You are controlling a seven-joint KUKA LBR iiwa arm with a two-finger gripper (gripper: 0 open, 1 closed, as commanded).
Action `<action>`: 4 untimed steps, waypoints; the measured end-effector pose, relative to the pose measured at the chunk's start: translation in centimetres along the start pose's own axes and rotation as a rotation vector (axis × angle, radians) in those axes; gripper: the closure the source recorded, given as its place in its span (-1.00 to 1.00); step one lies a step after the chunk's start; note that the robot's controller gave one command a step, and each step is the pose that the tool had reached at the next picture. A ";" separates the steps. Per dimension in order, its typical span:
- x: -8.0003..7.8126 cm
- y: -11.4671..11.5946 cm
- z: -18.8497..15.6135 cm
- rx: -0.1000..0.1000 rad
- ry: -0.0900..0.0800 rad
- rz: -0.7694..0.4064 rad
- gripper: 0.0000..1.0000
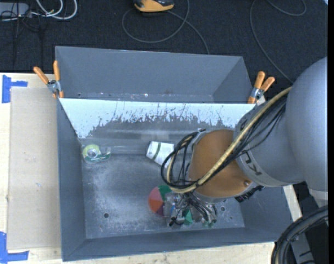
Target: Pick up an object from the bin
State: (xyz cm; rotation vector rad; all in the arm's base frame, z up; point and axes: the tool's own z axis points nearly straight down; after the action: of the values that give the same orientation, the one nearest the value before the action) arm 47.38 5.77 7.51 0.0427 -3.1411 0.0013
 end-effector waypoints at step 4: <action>-0.8 -5.0 -8.8 0.000 0.001 0.054 -1.00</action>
Offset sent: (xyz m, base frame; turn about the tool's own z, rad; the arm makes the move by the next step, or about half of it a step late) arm 0.0094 -0.0498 0.0890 0.0559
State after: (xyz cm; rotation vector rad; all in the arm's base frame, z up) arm 48.33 0.80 16.35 -0.0428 -3.1399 0.0014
